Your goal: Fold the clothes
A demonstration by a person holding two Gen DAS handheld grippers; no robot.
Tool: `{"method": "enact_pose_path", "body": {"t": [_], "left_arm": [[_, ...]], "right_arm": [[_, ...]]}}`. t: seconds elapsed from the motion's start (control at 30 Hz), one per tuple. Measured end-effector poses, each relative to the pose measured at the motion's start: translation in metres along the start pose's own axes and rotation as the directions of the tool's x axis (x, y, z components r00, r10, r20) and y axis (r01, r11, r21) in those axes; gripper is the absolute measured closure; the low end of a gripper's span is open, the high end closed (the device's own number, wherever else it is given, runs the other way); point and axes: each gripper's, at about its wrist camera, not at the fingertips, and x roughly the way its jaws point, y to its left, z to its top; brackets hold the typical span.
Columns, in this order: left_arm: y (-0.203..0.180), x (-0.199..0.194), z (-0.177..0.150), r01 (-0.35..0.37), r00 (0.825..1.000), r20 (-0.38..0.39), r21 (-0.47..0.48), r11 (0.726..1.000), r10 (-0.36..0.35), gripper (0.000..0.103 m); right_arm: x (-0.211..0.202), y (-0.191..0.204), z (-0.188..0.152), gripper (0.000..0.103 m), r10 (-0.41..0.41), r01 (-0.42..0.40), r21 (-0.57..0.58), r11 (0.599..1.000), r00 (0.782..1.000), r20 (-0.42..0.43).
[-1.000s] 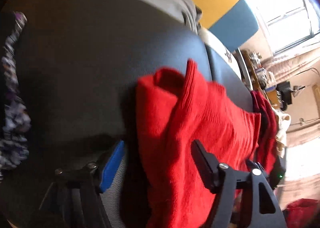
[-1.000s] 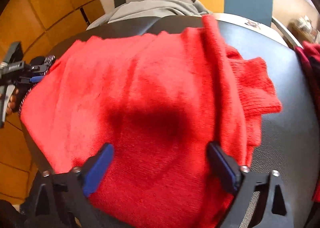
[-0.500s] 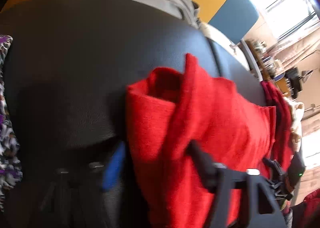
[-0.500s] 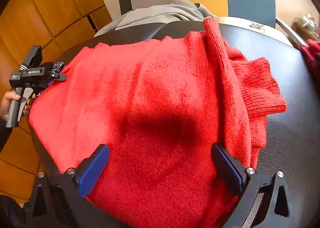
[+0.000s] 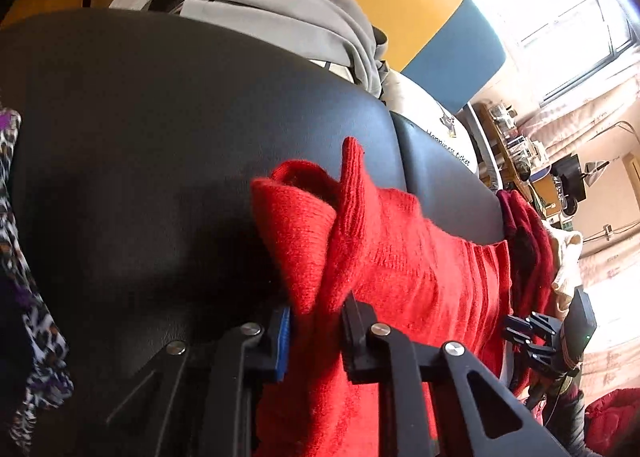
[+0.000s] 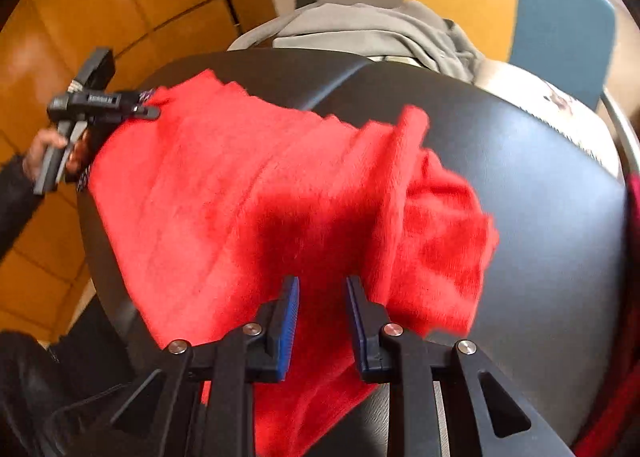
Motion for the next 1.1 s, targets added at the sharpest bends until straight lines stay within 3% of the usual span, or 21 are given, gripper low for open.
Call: {"method": "enact_pose_path", "body": {"t": [0.07,0.2,0.27,0.47,0.53,0.73,0.93,1.1], "left_arm": [[-0.005,0.0,0.008,0.027,1.0,0.007,-0.015,1.0,-0.027,0.084],[-0.015,0.002,0.009,0.092,0.996,0.004,-0.024,0.996,-0.092,0.085],[-0.023,0.0,0.005,0.146,0.989,0.0,-0.036,0.989,-0.146,0.085],[-0.059,-0.009,-0.002,0.359,0.933,0.048,-0.112,0.927,-0.356,0.085],[-0.079,-0.009,-0.003,0.398,0.917,0.059,-0.12,0.91,-0.394,0.085],[-0.145,-0.005,-0.009,0.446,0.894,0.095,-0.116,0.887,-0.437,0.085],[-0.22,0.044,-0.019,0.428,0.903,0.022,-0.116,0.896,-0.428,0.085],[-0.26,0.115,-0.035,0.34,0.933,-0.073,-0.144,0.929,-0.353,0.086]], "right_arm": [[0.005,0.002,0.006,0.078,-0.014,0.013,-0.047,0.999,1.0,-0.022],[0.025,-0.011,0.004,0.081,-0.129,0.115,-0.124,0.986,0.985,-0.112],[0.026,-0.019,-0.001,0.08,-0.122,0.111,-0.108,0.988,0.987,-0.104],[0.024,-0.026,-0.02,0.079,-0.089,0.089,-0.013,0.996,0.995,-0.041],[0.022,-0.029,-0.026,0.079,-0.075,0.075,0.018,0.997,0.997,-0.017],[0.016,-0.038,-0.038,0.079,-0.032,0.026,0.104,0.994,0.998,0.057],[0.012,-0.044,-0.037,0.079,-0.013,0.002,0.13,0.991,0.997,0.082],[0.013,-0.049,-0.036,0.079,0.018,-0.032,0.142,0.989,0.995,0.099]]}}
